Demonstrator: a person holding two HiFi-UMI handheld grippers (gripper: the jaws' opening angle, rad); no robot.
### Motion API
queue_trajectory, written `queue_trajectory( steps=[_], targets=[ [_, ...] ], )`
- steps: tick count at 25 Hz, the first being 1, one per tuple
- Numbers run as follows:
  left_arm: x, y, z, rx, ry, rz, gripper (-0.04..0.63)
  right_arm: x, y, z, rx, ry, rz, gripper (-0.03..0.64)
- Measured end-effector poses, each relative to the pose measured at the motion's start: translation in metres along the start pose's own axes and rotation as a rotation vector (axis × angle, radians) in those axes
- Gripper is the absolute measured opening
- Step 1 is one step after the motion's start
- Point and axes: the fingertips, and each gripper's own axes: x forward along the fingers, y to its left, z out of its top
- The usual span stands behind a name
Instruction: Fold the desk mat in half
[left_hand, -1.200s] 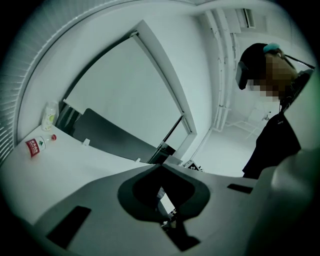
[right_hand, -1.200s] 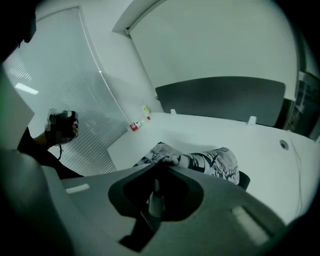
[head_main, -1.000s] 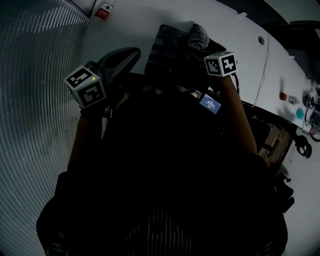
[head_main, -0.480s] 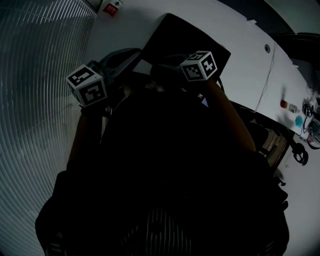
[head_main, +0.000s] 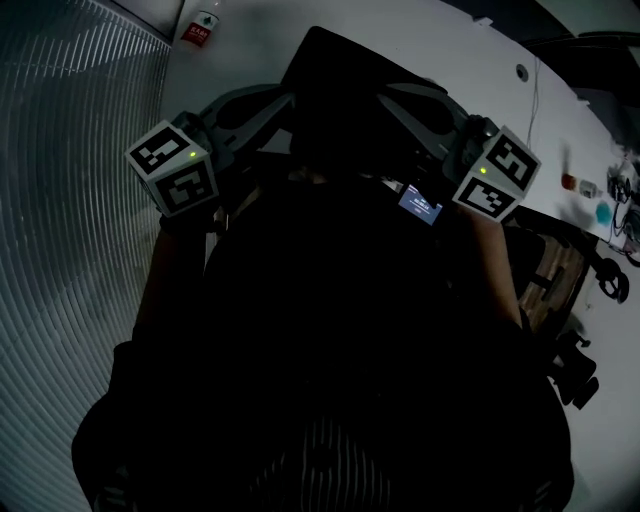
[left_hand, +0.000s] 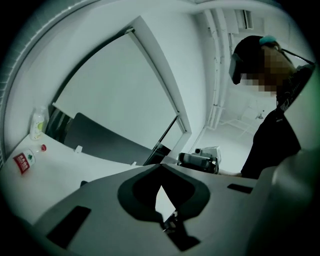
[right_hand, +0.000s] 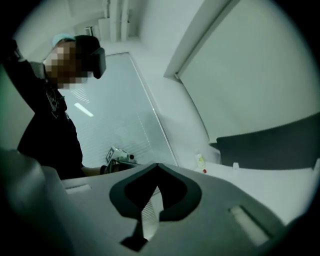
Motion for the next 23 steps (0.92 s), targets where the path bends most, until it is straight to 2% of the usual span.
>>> queue_trajectory(
  steps=[2,4,7,14,23],
  targets=[
    [0.01,-0.005,0.003,0.02,0.003,-0.015,0.008,-0.006,0.002,-0.001,-0.052,0.026,-0.054,0.003],
    [0.019,-0.004,0.001,0.023,0.025,0.002,0.008,-0.011,0.006,-0.004,-0.059,0.046,-0.085,0.003],
    [0.028,-0.015,0.004,0.037,0.028,-0.027,0.008,-0.021,0.019,0.005,-0.077,0.037,-0.093,0.003],
    [0.041,-0.027,0.008,0.047,0.033,-0.049,0.008,-0.045,0.007,0.018,-0.051,0.011,-0.148,0.003],
    [0.048,-0.026,0.002,0.032,0.034,-0.034,0.008,-0.056,-0.001,0.021,-0.061,0.012,-0.149,0.003]
  ],
)
